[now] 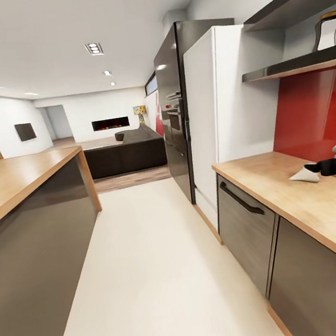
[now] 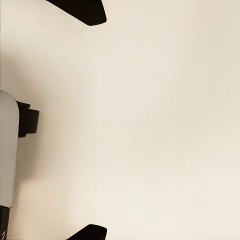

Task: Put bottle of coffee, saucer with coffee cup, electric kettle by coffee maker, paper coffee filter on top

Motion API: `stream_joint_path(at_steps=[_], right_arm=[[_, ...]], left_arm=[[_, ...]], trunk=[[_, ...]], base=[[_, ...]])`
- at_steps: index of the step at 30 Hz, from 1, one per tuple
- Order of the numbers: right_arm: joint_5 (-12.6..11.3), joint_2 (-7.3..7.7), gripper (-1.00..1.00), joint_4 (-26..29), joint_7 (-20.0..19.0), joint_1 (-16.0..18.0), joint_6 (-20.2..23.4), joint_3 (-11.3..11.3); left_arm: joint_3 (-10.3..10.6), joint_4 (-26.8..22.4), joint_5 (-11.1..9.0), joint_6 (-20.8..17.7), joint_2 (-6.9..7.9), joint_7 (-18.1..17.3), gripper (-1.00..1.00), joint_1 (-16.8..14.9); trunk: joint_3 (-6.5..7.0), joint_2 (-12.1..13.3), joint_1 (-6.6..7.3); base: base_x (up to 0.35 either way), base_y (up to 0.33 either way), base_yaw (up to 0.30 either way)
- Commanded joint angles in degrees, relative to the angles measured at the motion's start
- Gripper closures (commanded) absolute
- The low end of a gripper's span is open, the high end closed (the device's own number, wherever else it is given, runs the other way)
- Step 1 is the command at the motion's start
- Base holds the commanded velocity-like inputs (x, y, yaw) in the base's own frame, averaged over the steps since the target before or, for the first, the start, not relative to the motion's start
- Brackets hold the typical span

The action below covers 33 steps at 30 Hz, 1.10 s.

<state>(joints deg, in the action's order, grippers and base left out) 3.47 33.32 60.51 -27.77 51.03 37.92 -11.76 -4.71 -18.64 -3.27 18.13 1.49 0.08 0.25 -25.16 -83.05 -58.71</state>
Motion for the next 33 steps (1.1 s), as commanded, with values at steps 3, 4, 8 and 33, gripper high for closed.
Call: stream_joint_path(at_steps=[3, 4, 8, 33], right_arm=[[0.38, -0.01, -1.0, 0.05, -0.44, 0.04, 0.22, -0.1], [0.39, -0.01, -1.0, 0.05, -0.44, 0.04, 0.22, -0.1], [0.41, -0.01, -1.0, 0.05, -0.44, 0.04, 0.22, -0.1], [2.48, -0.01, -1.0, -10.72, 1.97, 0.04, -7.4, -0.12]], left_arm=[[0.05, -0.08, -0.34, 0.06, 0.0, 0.01, -1.0, 0.02], [0.05, -0.08, -0.34, 0.06, 0.0, 0.01, -1.0, 0.02], [0.05, -0.08, -0.34, 0.06, 0.0, 0.01, -1.0, 0.02], [0.05, -0.1, -0.34, 0.06, 0.02, 0.01, -1.0, 0.02]], trunk=[[-0.05, -0.03, -0.02], [-0.05, -0.03, -0.02], [-0.05, -0.03, -0.02], [-0.05, -0.03, -0.02]], base=[[0.211, 0.0, 0.0], [0.253, 0.0, 0.0], [0.098, 0.0, 0.0], [0.067, -0.017, 0.0]])
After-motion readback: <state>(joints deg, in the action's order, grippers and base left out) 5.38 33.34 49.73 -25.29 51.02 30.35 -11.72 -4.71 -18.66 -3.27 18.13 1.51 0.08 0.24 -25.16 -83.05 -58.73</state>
